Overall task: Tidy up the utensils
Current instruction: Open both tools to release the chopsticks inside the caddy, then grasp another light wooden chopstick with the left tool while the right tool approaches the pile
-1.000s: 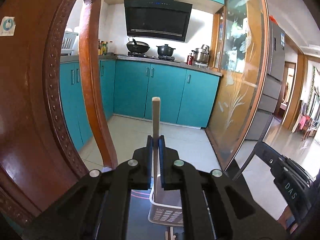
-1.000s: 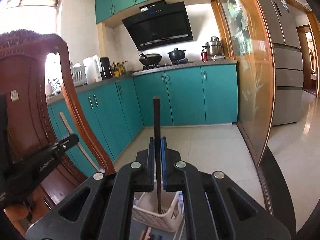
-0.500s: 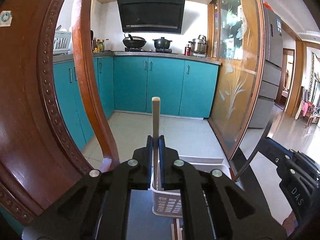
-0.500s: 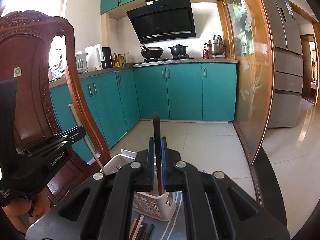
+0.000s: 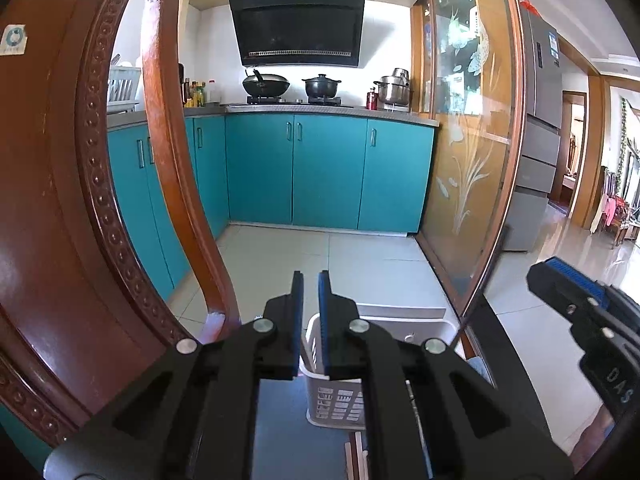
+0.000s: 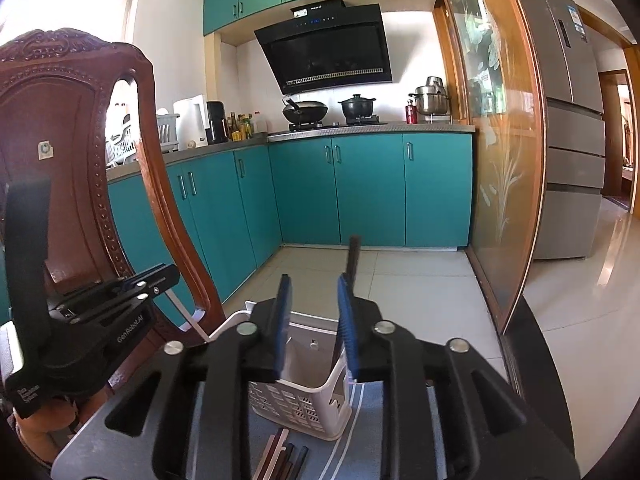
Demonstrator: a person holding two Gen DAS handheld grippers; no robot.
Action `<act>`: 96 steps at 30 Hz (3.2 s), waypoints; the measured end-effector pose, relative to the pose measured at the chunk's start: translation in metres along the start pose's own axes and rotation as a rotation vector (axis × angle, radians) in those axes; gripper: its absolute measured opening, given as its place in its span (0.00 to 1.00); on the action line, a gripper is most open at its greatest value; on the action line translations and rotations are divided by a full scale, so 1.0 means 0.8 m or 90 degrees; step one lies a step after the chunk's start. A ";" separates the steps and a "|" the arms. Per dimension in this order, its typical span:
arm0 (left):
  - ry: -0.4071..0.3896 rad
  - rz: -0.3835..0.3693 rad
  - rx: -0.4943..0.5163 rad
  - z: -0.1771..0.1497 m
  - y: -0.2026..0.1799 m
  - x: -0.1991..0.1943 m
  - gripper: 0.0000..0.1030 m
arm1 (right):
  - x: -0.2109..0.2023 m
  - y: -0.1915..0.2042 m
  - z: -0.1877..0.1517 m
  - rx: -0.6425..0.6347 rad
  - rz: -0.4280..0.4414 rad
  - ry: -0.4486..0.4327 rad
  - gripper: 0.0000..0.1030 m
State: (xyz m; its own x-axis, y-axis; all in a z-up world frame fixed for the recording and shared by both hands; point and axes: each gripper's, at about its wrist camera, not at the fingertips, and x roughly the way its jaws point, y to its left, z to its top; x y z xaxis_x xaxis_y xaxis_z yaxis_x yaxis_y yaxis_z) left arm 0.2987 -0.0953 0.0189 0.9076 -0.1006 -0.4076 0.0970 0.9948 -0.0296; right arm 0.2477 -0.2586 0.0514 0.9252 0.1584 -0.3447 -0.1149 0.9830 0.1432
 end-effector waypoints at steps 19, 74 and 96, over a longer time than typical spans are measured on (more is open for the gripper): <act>0.102 0.053 0.017 -0.084 0.035 0.024 0.28 | 0.130 0.024 -0.230 -0.008 0.018 0.476 0.35; 0.418 -0.112 0.108 -0.232 -0.008 0.093 0.42 | 0.104 -0.056 -0.211 0.033 -0.041 0.482 0.49; 0.412 -0.139 0.090 -0.241 0.008 0.092 0.45 | 0.114 -0.072 -0.202 0.048 -0.045 0.470 0.52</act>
State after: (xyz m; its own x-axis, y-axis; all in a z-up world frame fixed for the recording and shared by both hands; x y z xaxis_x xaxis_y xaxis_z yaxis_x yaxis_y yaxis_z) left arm 0.2876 -0.0941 -0.1873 0.4398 -0.2267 -0.8690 0.3412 0.9372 -0.0719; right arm 0.2800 -0.2856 -0.1381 0.4434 0.1427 -0.8849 -0.0148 0.9883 0.1520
